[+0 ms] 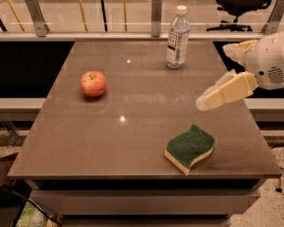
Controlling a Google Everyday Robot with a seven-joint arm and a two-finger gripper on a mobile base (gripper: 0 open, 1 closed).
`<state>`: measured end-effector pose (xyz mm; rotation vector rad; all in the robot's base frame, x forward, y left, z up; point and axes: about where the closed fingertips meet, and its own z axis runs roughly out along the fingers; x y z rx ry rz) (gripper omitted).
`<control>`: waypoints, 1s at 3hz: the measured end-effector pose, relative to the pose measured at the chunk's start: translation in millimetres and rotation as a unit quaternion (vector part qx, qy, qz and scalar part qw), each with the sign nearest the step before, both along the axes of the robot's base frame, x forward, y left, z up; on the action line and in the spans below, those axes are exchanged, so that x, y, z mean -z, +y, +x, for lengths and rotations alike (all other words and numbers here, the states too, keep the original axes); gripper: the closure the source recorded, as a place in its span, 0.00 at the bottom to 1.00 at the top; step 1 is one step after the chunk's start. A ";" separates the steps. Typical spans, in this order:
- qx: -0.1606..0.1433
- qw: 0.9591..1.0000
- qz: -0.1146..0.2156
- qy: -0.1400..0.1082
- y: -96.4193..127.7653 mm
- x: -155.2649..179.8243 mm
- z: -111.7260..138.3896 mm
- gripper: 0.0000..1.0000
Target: Pick apple
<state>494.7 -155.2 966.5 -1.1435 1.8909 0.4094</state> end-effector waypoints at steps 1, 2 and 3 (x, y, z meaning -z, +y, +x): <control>-0.003 1.000 0.008 -0.011 -0.9 -7.7 -0.1 0.00; -0.017 1.000 0.016 -0.017 12.7 -6.4 11.4 0.00; -0.034 0.999 0.036 -0.023 35.2 0.4 25.4 0.00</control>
Offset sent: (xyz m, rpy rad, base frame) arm 0.0281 0.0252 0.0011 0.0563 -0.0438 0.0648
